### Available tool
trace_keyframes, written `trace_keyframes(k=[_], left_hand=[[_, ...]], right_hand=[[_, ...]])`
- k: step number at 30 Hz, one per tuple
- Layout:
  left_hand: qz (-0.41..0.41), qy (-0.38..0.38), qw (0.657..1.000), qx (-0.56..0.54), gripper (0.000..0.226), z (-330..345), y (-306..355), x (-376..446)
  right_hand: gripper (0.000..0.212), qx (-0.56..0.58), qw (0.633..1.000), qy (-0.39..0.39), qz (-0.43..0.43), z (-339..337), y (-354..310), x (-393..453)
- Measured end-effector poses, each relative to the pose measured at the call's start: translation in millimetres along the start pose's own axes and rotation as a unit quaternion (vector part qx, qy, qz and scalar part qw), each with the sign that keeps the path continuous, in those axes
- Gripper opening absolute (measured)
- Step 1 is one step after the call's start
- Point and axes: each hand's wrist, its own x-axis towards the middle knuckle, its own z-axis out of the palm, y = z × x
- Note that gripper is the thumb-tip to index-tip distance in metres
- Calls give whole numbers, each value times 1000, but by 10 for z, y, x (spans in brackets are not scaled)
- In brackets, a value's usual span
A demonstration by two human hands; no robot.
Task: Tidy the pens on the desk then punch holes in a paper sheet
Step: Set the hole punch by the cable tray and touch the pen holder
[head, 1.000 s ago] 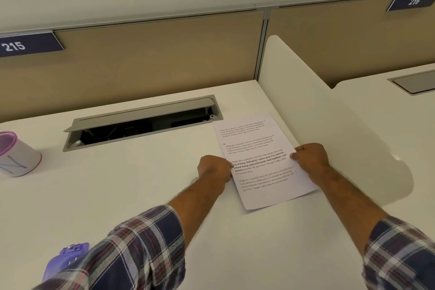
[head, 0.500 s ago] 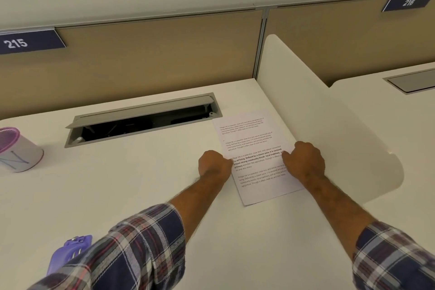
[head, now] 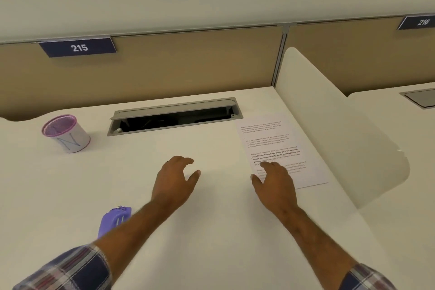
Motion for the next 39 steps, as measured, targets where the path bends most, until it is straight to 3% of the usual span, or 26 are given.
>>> trace_keyframes(k=[6, 11, 18, 23, 26, 32, 36, 39], left_hand=[[-2, 113, 991, 67, 27, -664, -876, -475], [-41, 145, 984, 98, 29, -952, -1516, -796], [-56, 78, 987, 130, 42, -1068, -2102, -1025], [-11, -37, 985, 166, 64, -928, -2365, -1127], [0, -58, 983, 173, 77, -833, -2426, -1145], [7, -45, 984, 172, 73, -788, -2464, -1130], [12, -44, 986, 159, 71, -775, -2471, -1126], [13, -42, 987, 152, 71, -767, -2500, -1126]], right_hand=[[47, 42, 996, -39, -62, 272, -546, -379], [48, 69, 989, -83, -97, 506, -1008, -634], [62, 77, 969, -174, -158, 776, -1530, -938], [96, 55, 926, -299, -223, 965, -1819, -1078], [112, 30, 902, -344, -259, 1090, -1984, -1067], [118, 23, 890, -358, -281, 1369, -2209, -968], [91, 51, 904, -295, -307, 1485, -2267, -1013], [85, 59, 912, -240, -327, 1552, -2255, -1113]])
